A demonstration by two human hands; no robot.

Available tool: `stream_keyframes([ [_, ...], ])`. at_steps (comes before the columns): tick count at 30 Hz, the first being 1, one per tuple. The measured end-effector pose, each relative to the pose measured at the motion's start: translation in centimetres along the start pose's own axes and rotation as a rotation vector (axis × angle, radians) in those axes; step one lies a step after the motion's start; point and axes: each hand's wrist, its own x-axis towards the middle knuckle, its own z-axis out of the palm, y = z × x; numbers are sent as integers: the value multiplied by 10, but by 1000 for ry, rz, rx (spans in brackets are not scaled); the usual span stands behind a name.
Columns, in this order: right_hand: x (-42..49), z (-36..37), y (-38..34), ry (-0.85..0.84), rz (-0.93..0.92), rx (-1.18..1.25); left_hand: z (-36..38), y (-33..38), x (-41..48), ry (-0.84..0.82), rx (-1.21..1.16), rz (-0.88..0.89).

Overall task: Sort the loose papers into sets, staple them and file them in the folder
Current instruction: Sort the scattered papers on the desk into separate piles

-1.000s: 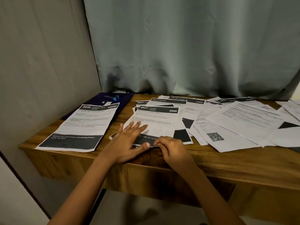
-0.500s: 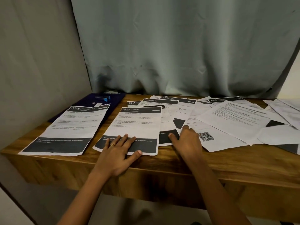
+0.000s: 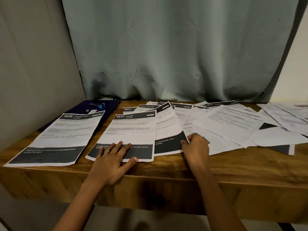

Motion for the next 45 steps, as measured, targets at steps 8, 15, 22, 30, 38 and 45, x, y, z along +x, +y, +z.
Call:
stream_keyframes([
  [8,-3,-20,24,42,52,74,-6,4,1,-60,-5,-14],
  [15,-9,-41,38,77,20,177,-12,14,3,-58,-1,-20],
  [22,-12,-60,60,85,44,164,-8,67,15,36,-104,180],
  [30,-15,-59,72,59,47,134,10,90,28,-28,-129,205],
  [38,-9,-66,67,100,103,258,9,91,28,-48,-118,182],
  [45,14,-106,45,284,92,576,-2,88,23,14,-422,160],
])
